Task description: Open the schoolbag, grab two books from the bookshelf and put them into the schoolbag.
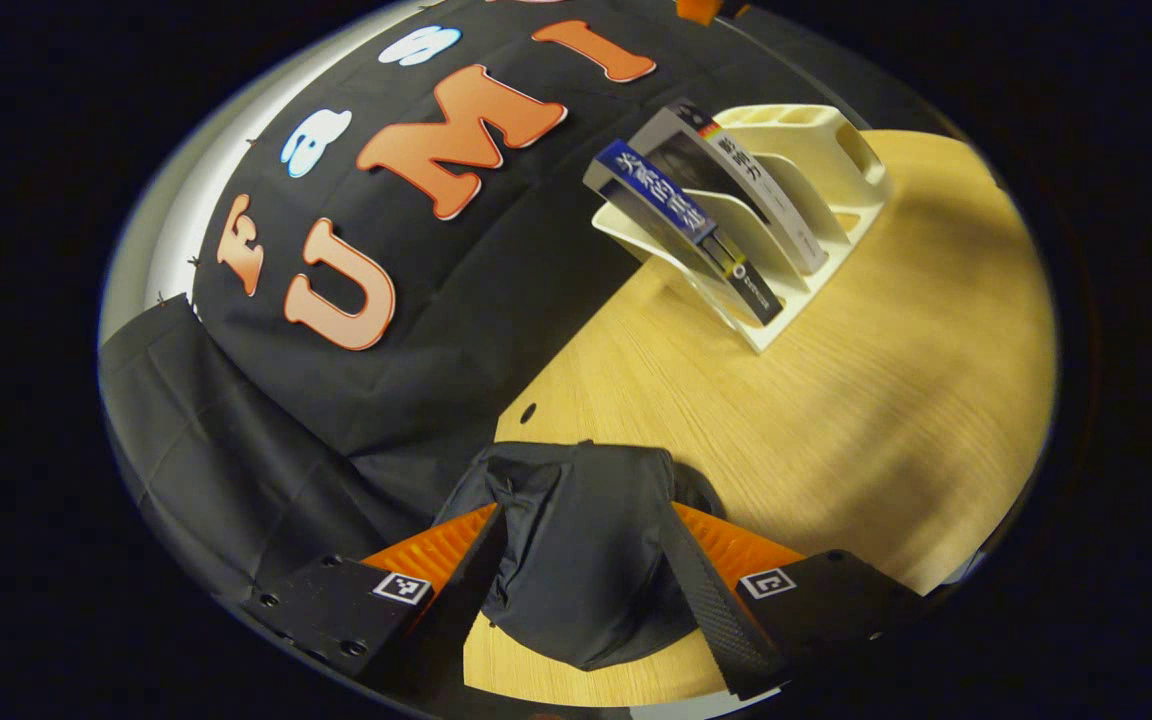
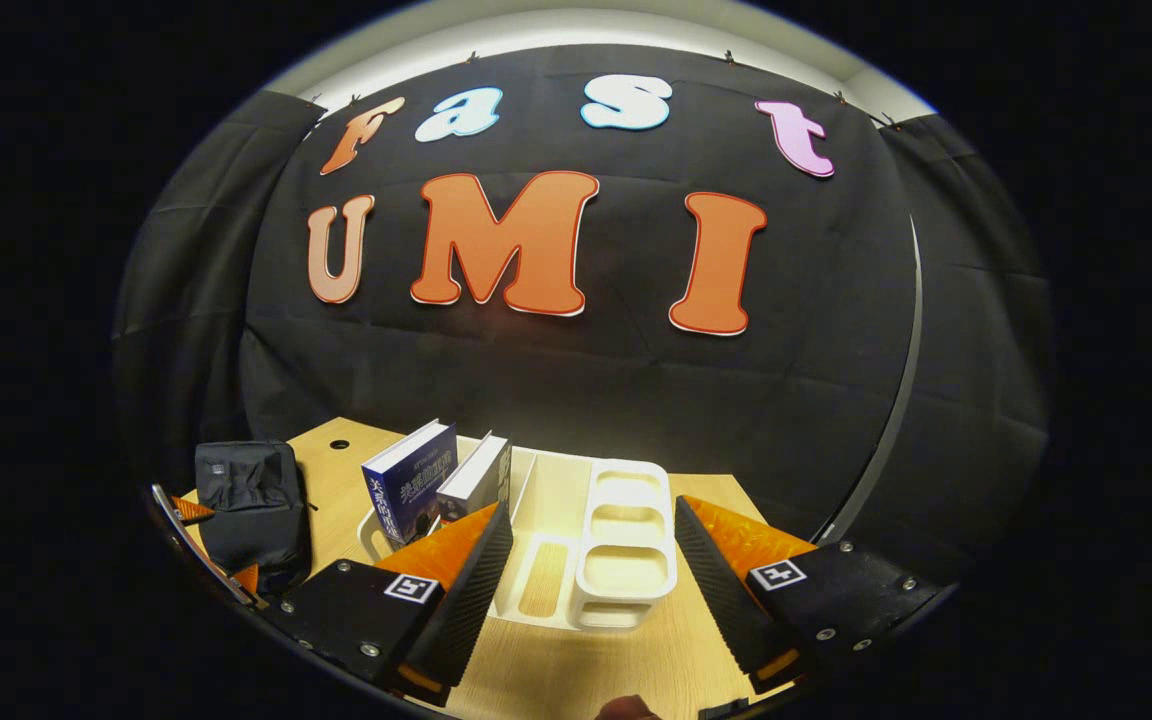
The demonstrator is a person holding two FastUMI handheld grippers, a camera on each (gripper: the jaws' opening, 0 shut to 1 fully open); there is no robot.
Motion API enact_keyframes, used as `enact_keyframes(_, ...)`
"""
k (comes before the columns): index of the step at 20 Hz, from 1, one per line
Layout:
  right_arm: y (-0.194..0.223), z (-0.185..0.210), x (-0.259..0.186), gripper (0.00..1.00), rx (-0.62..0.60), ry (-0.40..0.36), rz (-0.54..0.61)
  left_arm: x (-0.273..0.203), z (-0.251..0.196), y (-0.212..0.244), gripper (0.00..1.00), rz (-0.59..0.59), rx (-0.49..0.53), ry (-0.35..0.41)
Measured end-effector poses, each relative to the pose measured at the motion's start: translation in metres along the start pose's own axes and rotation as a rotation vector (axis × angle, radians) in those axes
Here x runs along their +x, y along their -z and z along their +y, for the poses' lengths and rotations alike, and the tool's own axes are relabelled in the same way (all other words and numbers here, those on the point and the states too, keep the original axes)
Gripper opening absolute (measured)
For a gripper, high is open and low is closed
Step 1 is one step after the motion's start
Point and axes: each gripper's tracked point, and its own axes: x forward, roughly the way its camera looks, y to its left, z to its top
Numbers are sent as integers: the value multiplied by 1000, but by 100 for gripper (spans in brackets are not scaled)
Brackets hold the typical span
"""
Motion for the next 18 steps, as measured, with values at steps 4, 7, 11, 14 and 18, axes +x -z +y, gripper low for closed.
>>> enact_keyframes(4,0,13,-3,97,-2,24,17,17,-13,37,97,84,32,42)
enact_keyframes(7,-5,19,-5,97,-12,51,14,29,-10,43,97,79,46,46)
enact_keyframes(11,-10,27,-9,97,-22,97,14,41,-2,52,95,96,86,9)
enact_keyframes(14,-7,32,-17,97,-19,137,28,55,5,55,90,91,84,22)
enact_keyframes(18,-5,36,-28,97,-31,173,45,65,2,60,74,129,55,127)
